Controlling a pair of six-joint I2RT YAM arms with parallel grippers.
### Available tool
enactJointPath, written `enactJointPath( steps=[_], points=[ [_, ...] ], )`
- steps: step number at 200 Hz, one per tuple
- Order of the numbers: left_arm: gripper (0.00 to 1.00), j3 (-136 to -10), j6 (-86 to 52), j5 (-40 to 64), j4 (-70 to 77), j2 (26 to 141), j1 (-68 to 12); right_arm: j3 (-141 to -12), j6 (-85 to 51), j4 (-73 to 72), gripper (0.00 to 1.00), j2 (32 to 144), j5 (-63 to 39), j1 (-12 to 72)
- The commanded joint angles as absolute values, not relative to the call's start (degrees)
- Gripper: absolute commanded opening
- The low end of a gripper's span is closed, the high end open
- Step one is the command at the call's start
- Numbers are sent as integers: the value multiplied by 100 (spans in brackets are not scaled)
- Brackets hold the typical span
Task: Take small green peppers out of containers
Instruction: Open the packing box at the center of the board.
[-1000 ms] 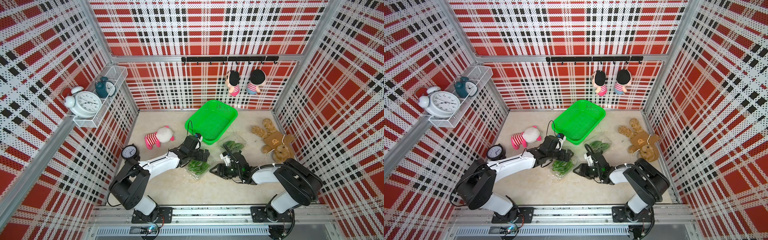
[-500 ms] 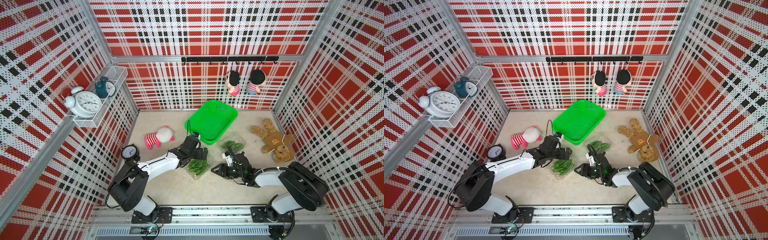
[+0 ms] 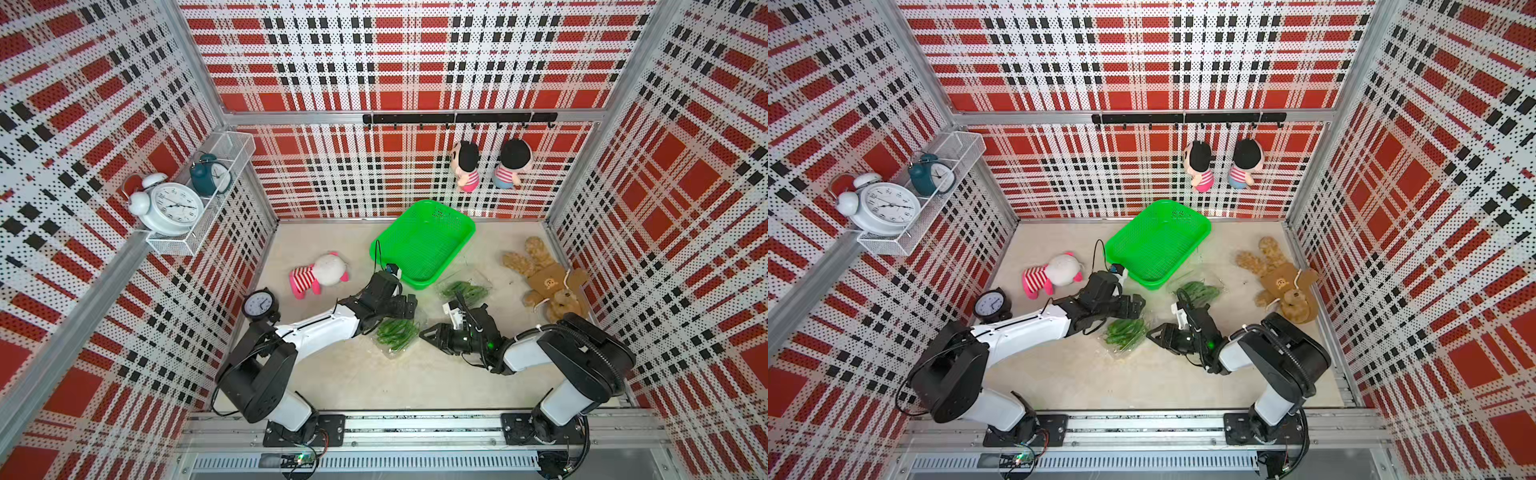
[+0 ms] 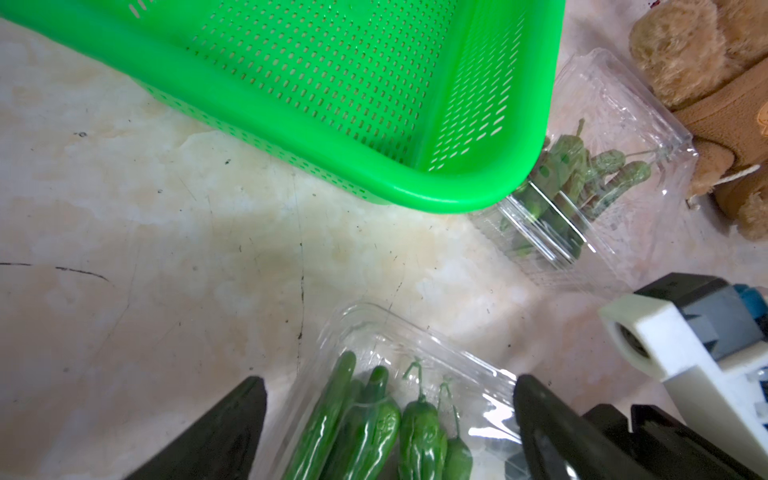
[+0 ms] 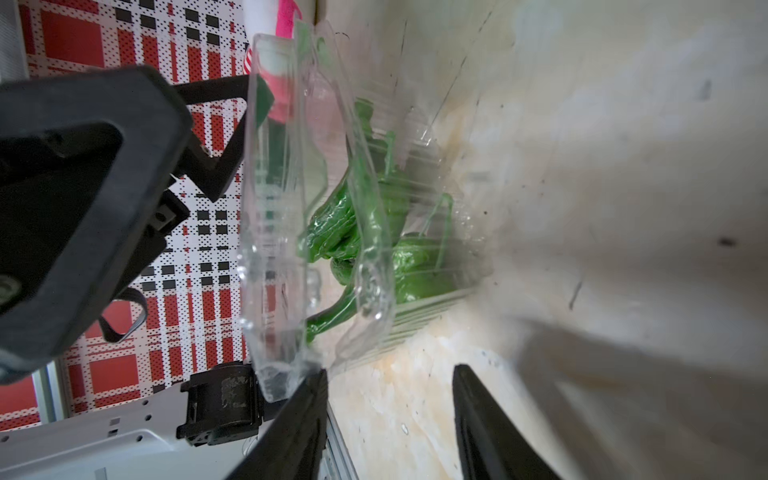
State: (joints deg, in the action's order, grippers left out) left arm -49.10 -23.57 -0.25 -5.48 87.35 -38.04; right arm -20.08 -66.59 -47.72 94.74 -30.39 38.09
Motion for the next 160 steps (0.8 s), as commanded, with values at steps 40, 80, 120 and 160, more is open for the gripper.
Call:
enactJointPath(
  steps=[40, 80, 120, 160],
  points=[
    [95, -4887, -2356, 172, -300, 8727, -3841, -1880, -7069, -5870, 51, 10143, -3064, 3771],
    [95, -4885, -2341, 364, -251, 8811, -3850, -1912, -7125, -6100, 50, 10185, -3027, 3762],
    [94, -4877, -2381, 572, -163, 8848, -3880, -1931, -7254, -6406, 50, 10297, -3036, 3714],
    [94, -4843, -2426, 690, -97, 8846, -3885, -1923, -7545, -6969, 45, 10579, -3010, 3624]
  ],
)
